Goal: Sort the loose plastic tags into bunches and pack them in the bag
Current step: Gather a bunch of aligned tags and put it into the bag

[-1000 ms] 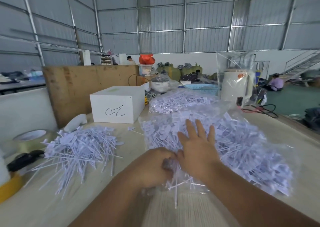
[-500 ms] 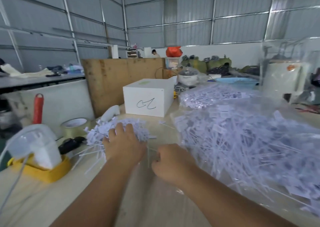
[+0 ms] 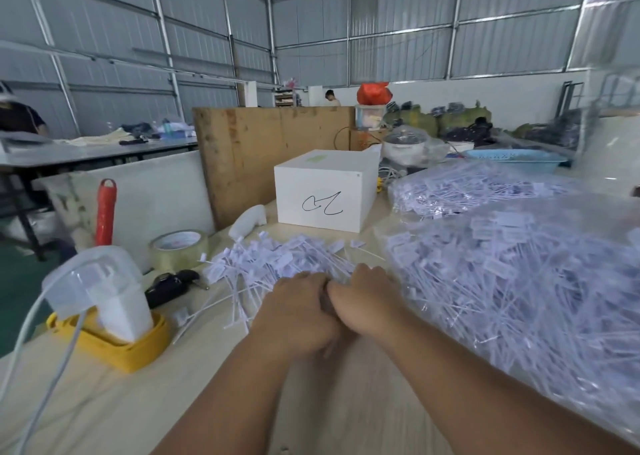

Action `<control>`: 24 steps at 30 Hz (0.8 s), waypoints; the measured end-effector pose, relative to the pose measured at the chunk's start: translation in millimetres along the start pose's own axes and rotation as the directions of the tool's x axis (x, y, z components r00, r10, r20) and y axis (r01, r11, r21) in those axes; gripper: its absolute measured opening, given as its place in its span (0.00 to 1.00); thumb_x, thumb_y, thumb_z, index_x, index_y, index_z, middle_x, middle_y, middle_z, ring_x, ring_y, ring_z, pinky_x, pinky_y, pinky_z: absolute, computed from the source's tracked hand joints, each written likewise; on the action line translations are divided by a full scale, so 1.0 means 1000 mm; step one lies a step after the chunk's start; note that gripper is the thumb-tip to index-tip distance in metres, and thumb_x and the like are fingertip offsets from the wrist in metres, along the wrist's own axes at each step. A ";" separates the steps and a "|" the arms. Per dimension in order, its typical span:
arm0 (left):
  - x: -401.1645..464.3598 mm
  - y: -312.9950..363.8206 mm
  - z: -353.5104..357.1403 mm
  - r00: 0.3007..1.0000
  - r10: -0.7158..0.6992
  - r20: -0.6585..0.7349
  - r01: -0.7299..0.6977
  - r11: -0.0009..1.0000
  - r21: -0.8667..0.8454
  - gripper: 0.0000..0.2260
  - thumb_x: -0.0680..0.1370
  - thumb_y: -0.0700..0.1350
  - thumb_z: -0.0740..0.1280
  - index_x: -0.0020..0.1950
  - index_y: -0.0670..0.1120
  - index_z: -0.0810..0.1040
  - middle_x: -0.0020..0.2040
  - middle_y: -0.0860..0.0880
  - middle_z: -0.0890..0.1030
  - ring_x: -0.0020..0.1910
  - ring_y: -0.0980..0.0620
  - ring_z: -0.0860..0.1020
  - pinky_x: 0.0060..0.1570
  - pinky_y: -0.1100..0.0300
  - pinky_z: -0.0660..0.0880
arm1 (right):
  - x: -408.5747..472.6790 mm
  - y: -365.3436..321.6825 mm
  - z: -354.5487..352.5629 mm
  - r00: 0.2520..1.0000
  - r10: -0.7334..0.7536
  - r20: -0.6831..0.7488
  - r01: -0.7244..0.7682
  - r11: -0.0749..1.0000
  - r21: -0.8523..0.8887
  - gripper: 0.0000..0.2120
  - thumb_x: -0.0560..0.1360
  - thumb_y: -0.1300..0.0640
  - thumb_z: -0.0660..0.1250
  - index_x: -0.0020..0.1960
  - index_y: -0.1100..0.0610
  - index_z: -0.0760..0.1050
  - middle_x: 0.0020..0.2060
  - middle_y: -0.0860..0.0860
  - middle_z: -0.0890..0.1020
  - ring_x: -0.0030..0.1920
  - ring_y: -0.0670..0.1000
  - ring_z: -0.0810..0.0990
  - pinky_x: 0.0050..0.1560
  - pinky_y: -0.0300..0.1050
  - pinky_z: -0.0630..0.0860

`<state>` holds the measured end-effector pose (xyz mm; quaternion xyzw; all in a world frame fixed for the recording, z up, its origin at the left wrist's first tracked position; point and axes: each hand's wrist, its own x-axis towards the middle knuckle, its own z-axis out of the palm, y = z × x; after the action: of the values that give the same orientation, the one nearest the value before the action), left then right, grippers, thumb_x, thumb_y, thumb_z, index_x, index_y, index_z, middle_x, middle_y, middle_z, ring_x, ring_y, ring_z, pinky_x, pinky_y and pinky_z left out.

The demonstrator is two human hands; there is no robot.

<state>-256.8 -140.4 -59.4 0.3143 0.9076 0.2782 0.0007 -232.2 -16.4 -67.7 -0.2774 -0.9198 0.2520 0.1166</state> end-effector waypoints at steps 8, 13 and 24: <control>0.008 -0.012 -0.004 0.947 -0.254 -0.197 0.269 0.962 0.054 0.22 0.74 0.56 0.64 0.66 0.51 0.73 0.65 0.48 0.73 0.65 0.43 0.68 0.65 0.48 0.67 | 0.016 0.004 -0.004 0.999 -0.031 0.045 0.030 0.999 0.022 0.13 0.68 0.51 0.63 0.52 0.52 0.70 0.43 0.49 0.75 0.51 0.55 0.75 0.38 0.42 0.66; 0.007 -0.008 -0.004 0.957 -0.264 -0.121 0.277 0.955 0.108 0.14 0.72 0.49 0.66 0.56 0.52 0.78 0.55 0.51 0.75 0.59 0.48 0.72 0.57 0.49 0.75 | 0.016 0.004 -0.010 0.986 -0.161 0.031 0.159 0.984 0.079 0.09 0.68 0.63 0.63 0.47 0.54 0.75 0.39 0.47 0.74 0.37 0.47 0.72 0.31 0.37 0.66; 0.006 -0.002 -0.007 0.956 -0.241 -0.166 0.257 0.963 0.081 0.08 0.72 0.44 0.64 0.49 0.52 0.79 0.47 0.54 0.78 0.52 0.49 0.76 0.58 0.51 0.74 | 0.052 0.000 -0.023 0.992 -0.059 0.112 0.061 0.998 -0.018 0.20 0.70 0.42 0.63 0.53 0.55 0.70 0.54 0.56 0.77 0.53 0.58 0.76 0.50 0.47 0.74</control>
<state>-263.9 -141.8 -53.6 0.1746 0.9503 0.2528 -0.0509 -267.0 22.8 -44.3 -0.2364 -0.9353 0.2539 0.0695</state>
